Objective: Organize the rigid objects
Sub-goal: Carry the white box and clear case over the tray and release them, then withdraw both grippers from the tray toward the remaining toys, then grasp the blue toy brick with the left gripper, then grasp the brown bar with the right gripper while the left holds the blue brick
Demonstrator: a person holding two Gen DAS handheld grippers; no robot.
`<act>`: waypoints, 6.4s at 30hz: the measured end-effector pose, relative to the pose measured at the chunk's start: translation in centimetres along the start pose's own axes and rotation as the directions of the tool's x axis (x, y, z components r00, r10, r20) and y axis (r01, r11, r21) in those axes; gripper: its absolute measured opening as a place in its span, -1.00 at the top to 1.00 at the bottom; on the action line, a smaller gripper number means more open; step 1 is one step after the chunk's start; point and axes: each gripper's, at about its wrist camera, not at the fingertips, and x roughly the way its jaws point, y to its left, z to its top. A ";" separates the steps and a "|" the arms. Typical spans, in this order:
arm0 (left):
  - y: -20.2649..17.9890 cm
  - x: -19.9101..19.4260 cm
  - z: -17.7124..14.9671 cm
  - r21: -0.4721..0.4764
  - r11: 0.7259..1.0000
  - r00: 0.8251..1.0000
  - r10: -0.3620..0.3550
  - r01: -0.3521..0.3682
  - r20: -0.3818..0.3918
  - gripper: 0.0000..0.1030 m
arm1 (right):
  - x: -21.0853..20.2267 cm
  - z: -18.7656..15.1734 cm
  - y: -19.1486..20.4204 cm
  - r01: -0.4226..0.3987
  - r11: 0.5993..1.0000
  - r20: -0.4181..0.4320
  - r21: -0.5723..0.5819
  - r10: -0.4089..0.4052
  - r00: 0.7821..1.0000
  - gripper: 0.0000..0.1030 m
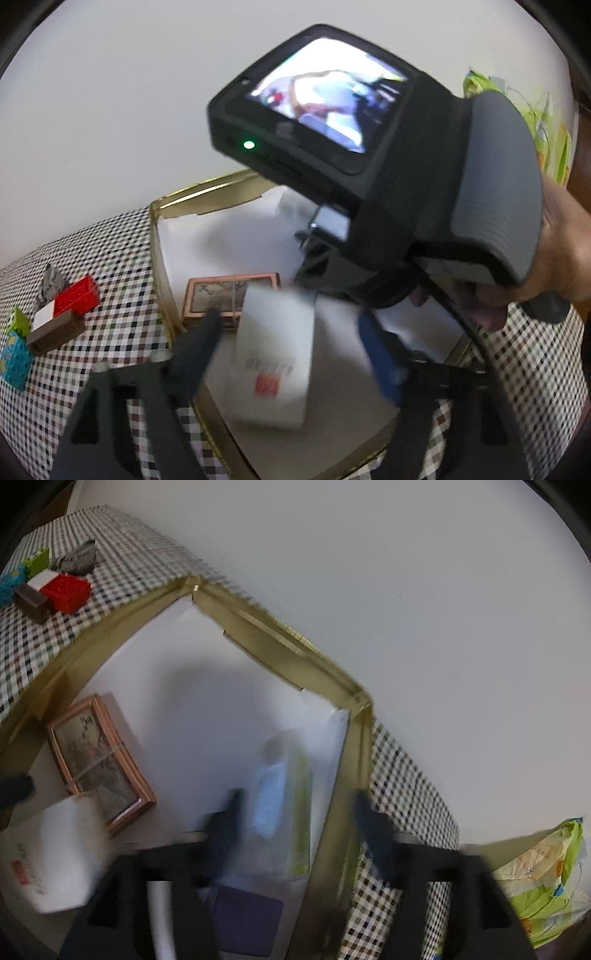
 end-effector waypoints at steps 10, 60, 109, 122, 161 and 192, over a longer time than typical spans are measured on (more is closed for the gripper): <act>1.3 -0.3 0.7 -0.049 0.999 1.000 -0.011 0.012 0.025 -0.81 | -1.2 -1.4 -2.0 -0.037 0.993 0.029 0.116 0.034 0.999 -0.63; 15.7 -3.7 -2.9 -0.292 0.935 0.951 0.260 -0.204 0.169 -0.94 | -13.9 -7.6 5.1 -0.247 0.543 0.426 0.802 -0.232 0.874 -0.64; 29.9 -0.7 -5.9 -0.233 0.942 0.967 0.212 -0.241 -0.141 -0.76 | -7.7 5.9 15.2 -0.434 0.590 0.402 0.681 0.194 0.895 -0.64; 31.8 -0.9 -6.6 -0.381 0.895 0.972 0.194 -0.232 -0.135 0.17 | -5.7 9.9 16.3 -0.478 0.633 0.400 0.609 0.276 0.874 -0.64; 33.3 -2.0 -6.2 -0.431 0.859 0.961 0.253 -0.277 -0.113 0.17 | -3.0 10.9 18.8 -0.489 0.717 0.243 0.496 0.427 0.871 -0.29; 32.2 -3.4 -5.6 -0.359 0.880 0.942 0.335 -0.310 0.007 0.17 | -4.0 10.9 18.1 -0.521 0.693 0.328 0.498 0.406 0.853 0.67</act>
